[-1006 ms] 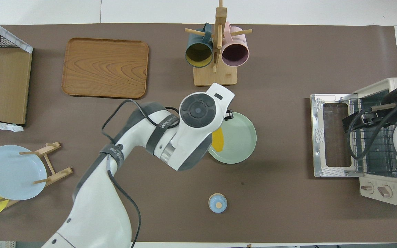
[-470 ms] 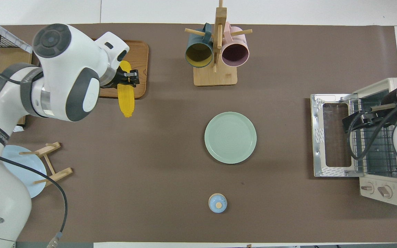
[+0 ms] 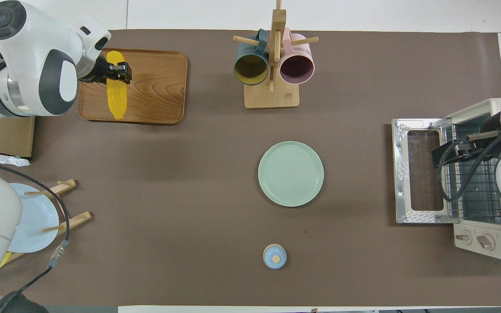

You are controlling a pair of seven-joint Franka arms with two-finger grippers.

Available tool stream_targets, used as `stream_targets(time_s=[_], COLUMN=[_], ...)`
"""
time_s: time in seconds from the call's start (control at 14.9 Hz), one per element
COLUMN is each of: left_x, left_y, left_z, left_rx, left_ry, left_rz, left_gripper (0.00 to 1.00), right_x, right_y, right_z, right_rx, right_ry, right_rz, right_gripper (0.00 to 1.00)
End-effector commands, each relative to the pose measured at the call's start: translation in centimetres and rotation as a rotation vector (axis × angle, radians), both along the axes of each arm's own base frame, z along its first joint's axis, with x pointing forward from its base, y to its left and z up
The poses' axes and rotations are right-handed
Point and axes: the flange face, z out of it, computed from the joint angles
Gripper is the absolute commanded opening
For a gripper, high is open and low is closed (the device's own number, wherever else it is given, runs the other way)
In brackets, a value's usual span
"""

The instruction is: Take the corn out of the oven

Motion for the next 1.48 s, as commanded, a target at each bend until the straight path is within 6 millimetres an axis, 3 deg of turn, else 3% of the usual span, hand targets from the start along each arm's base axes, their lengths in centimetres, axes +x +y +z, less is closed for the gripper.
stream_targets(time_s=[0.0, 0.13, 0.27, 0.47, 0.6, 0.74, 0.81, 0.87, 1.14, 1.41], left_x=[2.7, 3.0, 3.0, 3.2, 3.2, 3.2, 3.3, 3.2, 3.1, 2.4], left_y=[1.4, 1.2, 0.4, 0.5, 0.6, 0.5, 0.5, 0.2, 0.4, 0.5], left_z=[-2.0, -2.8, -5.1, -5.3, -5.4, -5.8, -5.8, -5.5, -4.4, -1.1], left_rx=[0.008, 0.006, 0.006, 0.004, 0.002, 0.005, 0.006, 0.005, 0.002, 0.002], left_ry=[-0.027, -0.039, -0.024, -0.036, -0.048, -0.07, -0.079, -0.082, -0.083, -0.063], left_rz=[-0.038, -0.04, -0.049, -0.046, -0.044, -0.049, -0.049, -0.051, -0.045, -0.039], left_gripper=[0.0, 0.0, 0.0, 0.0, 0.0, 0.0, 0.06, 0.99, 1.0, 1.0], right_x=[-1.2, -3.2, -5.3, -4.9, -5.6, -6.2, -6.4, -6.6, -7.2, -7.3], right_y=[1.8, 4.7, 6.0, 5.3, 4.7, 4.8, 4.6, 4.3, 1.4, 0.1], right_z=[-2.4, -7.7, -12.7, -21.9, -25.0, -25.6, -25.8, -26.0, -26.7, -26.7], right_rx=[0.053, 0.058, 0.047, 0.041, 0.041, 0.042, 0.042, 0.043, 0.043, 0.036], right_ry=[-0.044, -0.084, -0.071, -0.098, -0.117, -0.129, -0.129, -0.127, -0.113, -0.107], right_rz=[0.043, 0.089, 0.049, 0.001, -0.01, -0.01, -0.003, 0.0, -0.008, 0.002], right_gripper=[0.0, 0.0, 0.0, 0.0, 0.0, 0.0, 0.0, 0.0, 0.0, 0.0])
